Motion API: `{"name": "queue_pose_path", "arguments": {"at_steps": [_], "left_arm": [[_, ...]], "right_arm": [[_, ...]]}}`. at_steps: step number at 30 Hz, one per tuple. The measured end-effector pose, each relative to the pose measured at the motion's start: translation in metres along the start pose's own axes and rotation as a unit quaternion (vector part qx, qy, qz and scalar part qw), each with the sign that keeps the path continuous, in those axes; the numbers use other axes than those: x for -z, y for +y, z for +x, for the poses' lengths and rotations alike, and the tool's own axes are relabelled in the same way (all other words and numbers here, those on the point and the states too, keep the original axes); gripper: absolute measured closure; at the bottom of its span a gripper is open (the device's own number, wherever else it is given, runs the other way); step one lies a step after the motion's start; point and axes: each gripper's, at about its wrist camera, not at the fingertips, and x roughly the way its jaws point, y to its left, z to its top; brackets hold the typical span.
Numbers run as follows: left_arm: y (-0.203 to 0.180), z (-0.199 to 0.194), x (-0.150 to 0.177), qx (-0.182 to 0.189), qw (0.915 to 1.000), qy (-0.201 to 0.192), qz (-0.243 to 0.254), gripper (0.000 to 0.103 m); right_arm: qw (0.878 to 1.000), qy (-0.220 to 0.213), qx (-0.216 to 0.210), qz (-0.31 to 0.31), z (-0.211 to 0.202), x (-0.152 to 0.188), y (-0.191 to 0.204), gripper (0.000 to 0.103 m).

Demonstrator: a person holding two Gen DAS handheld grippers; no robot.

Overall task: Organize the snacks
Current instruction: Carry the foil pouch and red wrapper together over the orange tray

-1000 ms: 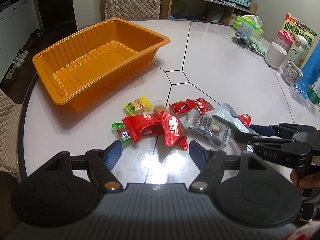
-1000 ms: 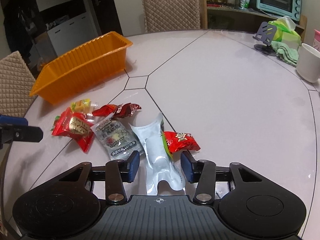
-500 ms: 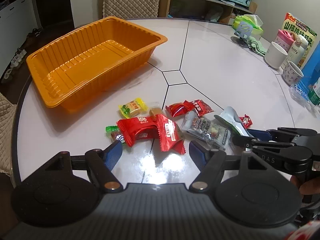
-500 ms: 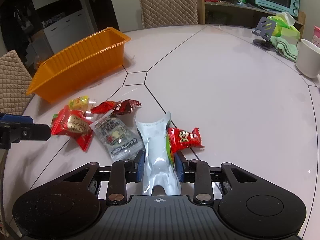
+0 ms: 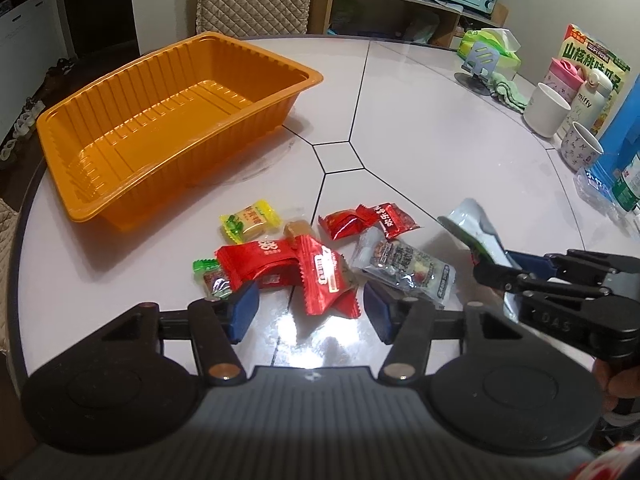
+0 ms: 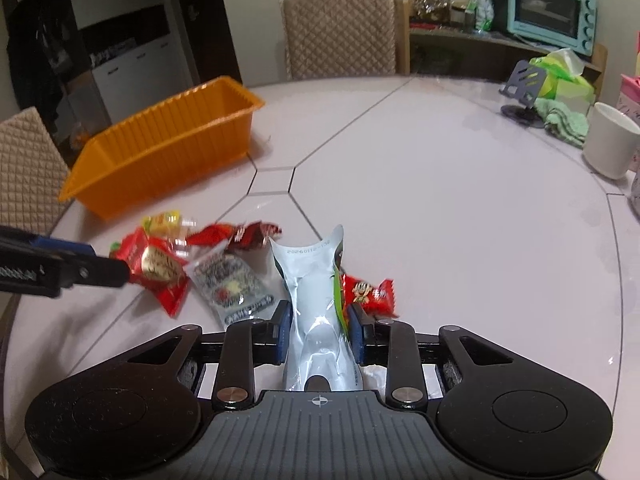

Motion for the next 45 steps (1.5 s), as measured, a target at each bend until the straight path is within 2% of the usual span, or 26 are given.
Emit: {"name": "queue_pose_path", "arguments": {"at_steps": [6,12,16,18,25,27,36,45], "left_arm": [[-0.005,0.010,-0.002,-0.001,1.0000,0.002,0.006,0.050],[-0.008,0.021,-0.005,0.001,1.0000,0.007,0.003,0.063],[-0.009,0.027,-0.005,-0.002,1.0000,0.007,0.002,0.066],[-0.009,0.028,-0.005,-0.001,1.0000,0.008,0.001,0.072],[-0.010,0.029,-0.004,0.000,1.0000,0.005,0.001,0.075],[-0.009,0.028,-0.004,0.002,1.0000,0.003,0.000,0.080],[-0.008,0.017,-0.005,0.004,1.0000,-0.001,0.003,0.083],[0.006,-0.015,-0.007,0.007,0.9996,-0.022,-0.017,0.083]], "right_arm": [[1.000,-0.009,0.000,-0.001,-0.006,-0.006,0.000,0.073],[1.000,-0.011,-0.004,0.002,-0.008,-0.008,-0.002,0.073],[1.000,-0.010,-0.005,0.005,-0.009,-0.008,-0.005,0.073],[1.000,-0.009,-0.005,0.007,-0.009,-0.007,-0.006,0.073],[1.000,-0.005,-0.010,0.013,-0.008,-0.005,-0.010,0.073],[1.000,-0.005,-0.011,0.014,-0.009,-0.005,-0.010,0.073],[1.000,-0.011,-0.017,0.015,-0.014,-0.006,-0.009,0.073],[0.999,-0.016,-0.043,0.001,-0.020,-0.016,0.012,0.073]]}}
